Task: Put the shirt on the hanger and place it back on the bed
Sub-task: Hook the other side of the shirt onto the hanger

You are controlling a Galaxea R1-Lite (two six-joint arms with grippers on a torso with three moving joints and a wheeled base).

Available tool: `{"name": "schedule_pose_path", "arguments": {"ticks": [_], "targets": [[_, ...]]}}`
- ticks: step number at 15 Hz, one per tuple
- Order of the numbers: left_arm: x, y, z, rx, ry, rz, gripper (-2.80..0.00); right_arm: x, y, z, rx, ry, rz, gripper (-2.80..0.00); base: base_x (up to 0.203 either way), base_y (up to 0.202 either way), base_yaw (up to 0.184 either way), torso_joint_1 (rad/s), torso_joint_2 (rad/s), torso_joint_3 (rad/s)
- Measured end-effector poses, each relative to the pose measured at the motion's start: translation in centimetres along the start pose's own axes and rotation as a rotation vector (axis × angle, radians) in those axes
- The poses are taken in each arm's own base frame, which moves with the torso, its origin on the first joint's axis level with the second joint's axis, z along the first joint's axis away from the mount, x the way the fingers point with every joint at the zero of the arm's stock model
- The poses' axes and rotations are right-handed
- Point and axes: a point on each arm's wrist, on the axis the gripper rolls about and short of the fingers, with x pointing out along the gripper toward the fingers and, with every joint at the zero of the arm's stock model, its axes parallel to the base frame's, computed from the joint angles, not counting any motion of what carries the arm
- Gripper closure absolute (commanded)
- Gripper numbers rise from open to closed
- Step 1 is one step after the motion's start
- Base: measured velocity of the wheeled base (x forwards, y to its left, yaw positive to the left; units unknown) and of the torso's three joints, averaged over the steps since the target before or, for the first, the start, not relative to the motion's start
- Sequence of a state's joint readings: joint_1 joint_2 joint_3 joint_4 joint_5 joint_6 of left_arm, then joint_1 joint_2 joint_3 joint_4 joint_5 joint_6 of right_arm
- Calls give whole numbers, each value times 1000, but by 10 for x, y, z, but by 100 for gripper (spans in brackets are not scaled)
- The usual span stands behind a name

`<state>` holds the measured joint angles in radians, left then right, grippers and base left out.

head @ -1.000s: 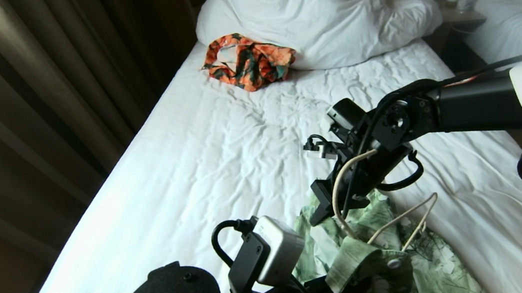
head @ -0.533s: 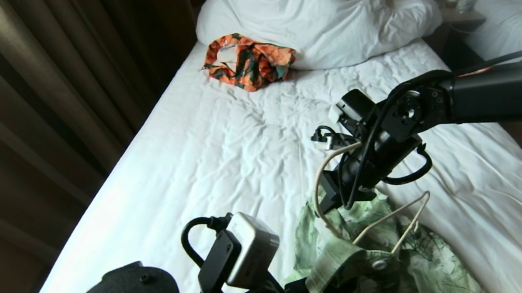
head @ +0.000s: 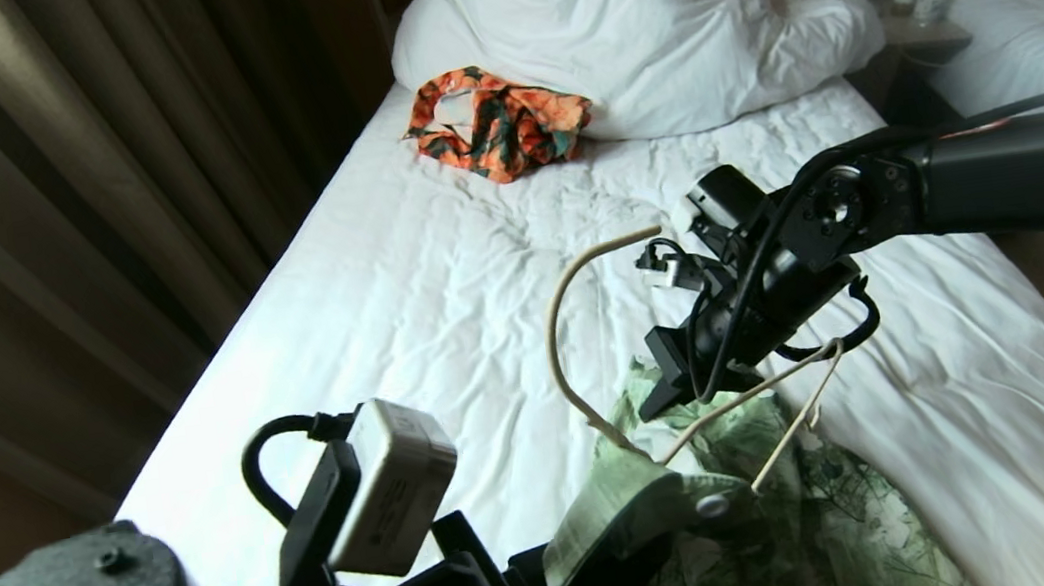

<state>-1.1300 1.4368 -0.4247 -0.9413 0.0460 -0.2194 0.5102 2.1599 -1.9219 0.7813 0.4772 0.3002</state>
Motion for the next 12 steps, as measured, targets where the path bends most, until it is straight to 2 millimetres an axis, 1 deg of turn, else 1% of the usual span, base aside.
{"name": "schedule_pose_path", "arguments": {"ticks": [2, 6, 12], "targets": [[-7, -1, 4, 0, -11, -3, 0, -3, 1, 0, -2, -6, 1, 0, 0, 0, 0, 0, 0, 0], [-21, -2, 6, -1, -5, -7, 0, -7, 0, 1, 12, -16, 2, 0, 0, 0, 0, 0, 0, 0], [-33, -2, 11, -3, -31, 2, 0, -9, 0, 0, 15, -18, 2, 0, 0, 0, 0, 0, 0, 0]]}}
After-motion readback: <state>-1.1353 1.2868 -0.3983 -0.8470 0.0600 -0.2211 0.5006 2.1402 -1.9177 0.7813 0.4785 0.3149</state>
